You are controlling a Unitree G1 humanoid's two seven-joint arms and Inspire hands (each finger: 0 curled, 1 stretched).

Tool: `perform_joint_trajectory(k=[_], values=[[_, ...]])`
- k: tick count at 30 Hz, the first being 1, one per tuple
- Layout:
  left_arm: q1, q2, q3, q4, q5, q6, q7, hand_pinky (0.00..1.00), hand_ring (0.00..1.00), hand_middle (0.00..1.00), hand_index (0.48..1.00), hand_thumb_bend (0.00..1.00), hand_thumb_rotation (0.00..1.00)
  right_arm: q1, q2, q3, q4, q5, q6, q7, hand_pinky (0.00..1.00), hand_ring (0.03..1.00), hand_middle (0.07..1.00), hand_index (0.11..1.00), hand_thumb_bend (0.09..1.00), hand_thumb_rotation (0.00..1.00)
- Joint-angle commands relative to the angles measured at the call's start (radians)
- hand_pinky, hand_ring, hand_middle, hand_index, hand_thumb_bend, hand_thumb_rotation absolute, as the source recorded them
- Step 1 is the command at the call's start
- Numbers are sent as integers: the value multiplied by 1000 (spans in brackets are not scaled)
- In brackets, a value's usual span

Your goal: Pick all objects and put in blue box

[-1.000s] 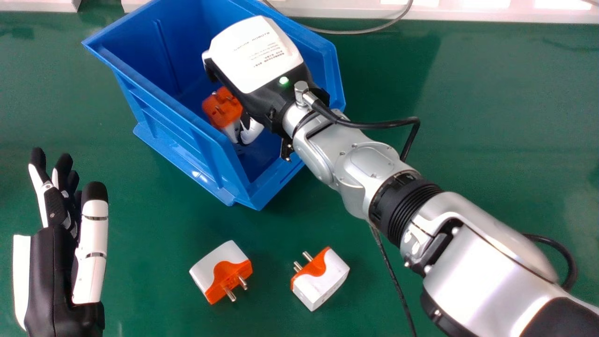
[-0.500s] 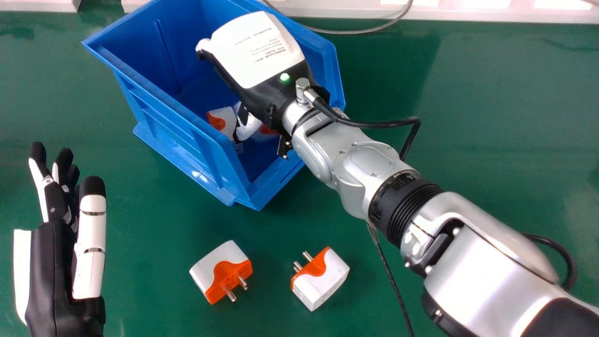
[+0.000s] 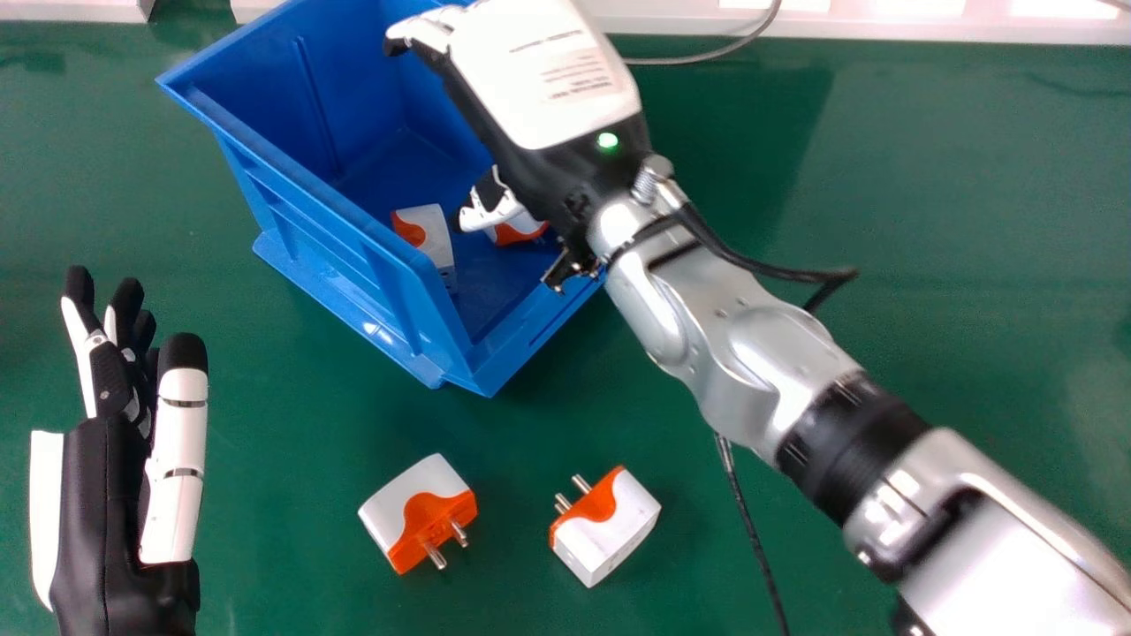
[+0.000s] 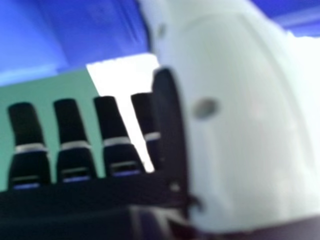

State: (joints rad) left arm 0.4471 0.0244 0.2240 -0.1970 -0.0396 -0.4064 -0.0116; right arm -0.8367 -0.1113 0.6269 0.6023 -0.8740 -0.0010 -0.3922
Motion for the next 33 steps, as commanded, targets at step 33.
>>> perform_joint_trajectory(k=[33], values=[[-13, -7, -15, 22, 58, -22, 25, 1000, 1000, 997, 1000, 364, 894, 1062, -470, -373, -738, 122, -497, 104, 601, 724, 761, 742, 549, 272]])
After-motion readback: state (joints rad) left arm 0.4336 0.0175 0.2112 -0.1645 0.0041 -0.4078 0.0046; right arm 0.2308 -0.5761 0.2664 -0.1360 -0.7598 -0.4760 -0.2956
